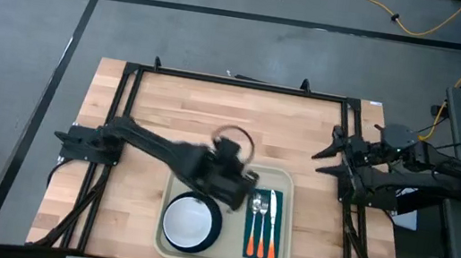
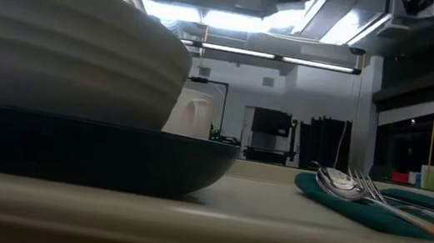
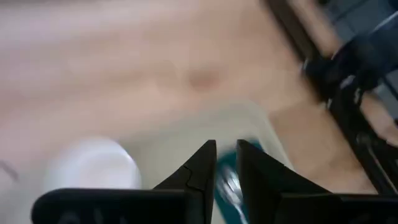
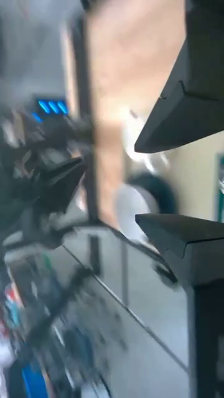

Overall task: Set up tray
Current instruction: Return to Home Position

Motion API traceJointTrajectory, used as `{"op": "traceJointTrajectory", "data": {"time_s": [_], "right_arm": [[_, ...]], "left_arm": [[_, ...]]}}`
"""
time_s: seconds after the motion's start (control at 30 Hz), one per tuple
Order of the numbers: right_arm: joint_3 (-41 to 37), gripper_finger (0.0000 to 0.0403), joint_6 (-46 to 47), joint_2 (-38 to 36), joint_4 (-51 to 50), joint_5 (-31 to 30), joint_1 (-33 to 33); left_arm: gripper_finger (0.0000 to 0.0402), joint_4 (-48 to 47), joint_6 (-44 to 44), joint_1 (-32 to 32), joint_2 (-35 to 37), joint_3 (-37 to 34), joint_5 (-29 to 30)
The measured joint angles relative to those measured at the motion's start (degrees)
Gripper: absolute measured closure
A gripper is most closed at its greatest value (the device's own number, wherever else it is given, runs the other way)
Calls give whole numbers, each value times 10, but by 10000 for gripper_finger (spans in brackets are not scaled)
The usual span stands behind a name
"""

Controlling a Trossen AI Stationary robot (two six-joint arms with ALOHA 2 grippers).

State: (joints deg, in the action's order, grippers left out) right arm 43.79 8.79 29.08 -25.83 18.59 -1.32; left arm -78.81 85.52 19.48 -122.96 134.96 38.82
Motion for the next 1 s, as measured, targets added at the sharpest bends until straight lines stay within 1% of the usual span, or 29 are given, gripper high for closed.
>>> {"op": "traceJointTrajectory", "data": {"time_s": [0.03, 0.1, 0.17, 0.2, 0.23, 0.27, 0.33, 0.43, 0.57, 0.63, 0.7, 0.77, 0.87, 0.93, 1.0], "right_arm": [[6, 226, -4, 1, 5, -17, 0], [24, 226, -25, 6, 16, -74, 0], [48, 226, -62, 10, 17, -155, 0], [62, 226, -83, 14, 21, -197, 0], [77, 226, -104, 19, 24, -241, 0], [90, 226, -125, 23, 27, -281, 0], [112, 226, -158, 31, 27, -351, 0], [130, 226, -169, 41, 25, -418, -4], [132, 226, -150, 42, 0, -429, -13], [132, 226, -135, 42, -36, -426, -19], [131, 226, -95, 42, -71, -425, -26], [131, 226, -49, 42, -100, -425, -33], [115, 226, 10, 39, -108, -425, -36], [91, 226, 31, 32, -106, -428, -36], [65, 226, 48, 25, -97, -436, -36]], "left_arm": [[343, -17, -25, 1, 22, 0, 30], [343, -59, -78, 8, 68, 0, 95], [343, -109, -130, 18, 112, 0, 159], [343, -117, -158, 24, 134, 0, 187], [343, -109, -204, 30, 160, -9, 213], [343, -112, -257, 38, 188, -20, 234], [343, -110, -318, 49, 245, -36, 258], [343, -113, -381, 53, 358, -83, 278], [343, -113, -426, 52, 526, -160, 282], [343, -112, -424, 52, 608, -208, 277], [343, -112, -411, 51, 686, -264, 282], [343, -104, -389, 51, 756, -335, 283], [343, -47, -368, 52, 842, -487, 262], [343, 35, -368, 52, 893, -606, 243], [343, 133, -366, 52, 940, -729, 240]]}}
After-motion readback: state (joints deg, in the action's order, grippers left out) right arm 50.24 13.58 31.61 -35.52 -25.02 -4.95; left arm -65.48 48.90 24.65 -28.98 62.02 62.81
